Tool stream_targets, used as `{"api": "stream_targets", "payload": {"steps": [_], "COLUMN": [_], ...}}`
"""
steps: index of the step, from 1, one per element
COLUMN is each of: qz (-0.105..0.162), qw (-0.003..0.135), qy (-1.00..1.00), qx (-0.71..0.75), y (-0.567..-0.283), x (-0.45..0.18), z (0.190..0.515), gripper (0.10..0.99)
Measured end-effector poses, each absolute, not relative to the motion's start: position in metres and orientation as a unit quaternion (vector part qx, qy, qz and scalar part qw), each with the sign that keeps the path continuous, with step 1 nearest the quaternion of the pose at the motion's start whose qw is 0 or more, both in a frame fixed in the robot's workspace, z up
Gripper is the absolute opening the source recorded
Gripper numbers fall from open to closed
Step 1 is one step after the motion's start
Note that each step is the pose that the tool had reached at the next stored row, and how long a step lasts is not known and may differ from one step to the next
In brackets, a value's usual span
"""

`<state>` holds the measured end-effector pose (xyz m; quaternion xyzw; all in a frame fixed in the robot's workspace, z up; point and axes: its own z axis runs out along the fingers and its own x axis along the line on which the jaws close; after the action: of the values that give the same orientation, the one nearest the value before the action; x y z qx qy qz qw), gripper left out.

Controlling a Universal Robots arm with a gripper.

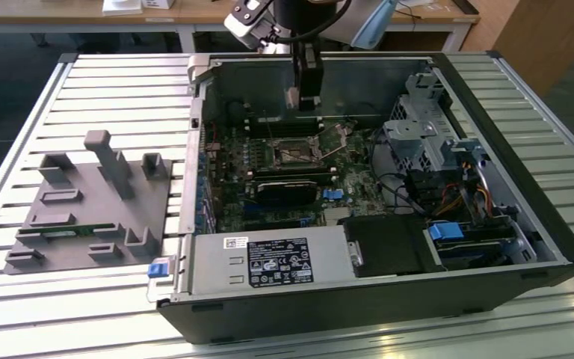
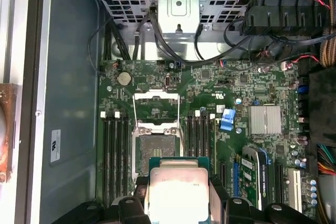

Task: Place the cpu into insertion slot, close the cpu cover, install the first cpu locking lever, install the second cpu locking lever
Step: 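Place the cpu into insertion slot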

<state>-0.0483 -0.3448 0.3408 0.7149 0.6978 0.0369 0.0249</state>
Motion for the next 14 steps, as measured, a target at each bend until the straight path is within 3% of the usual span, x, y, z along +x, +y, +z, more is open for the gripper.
{"api": "stream_targets", "payload": {"steps": [14], "qz": [0.037], "qw": [0.026], "qy": [0.698], "qx": [0.715], "y": [-0.3448], "x": [-0.0483], "z": [0.3347], "gripper": [0.537]}}
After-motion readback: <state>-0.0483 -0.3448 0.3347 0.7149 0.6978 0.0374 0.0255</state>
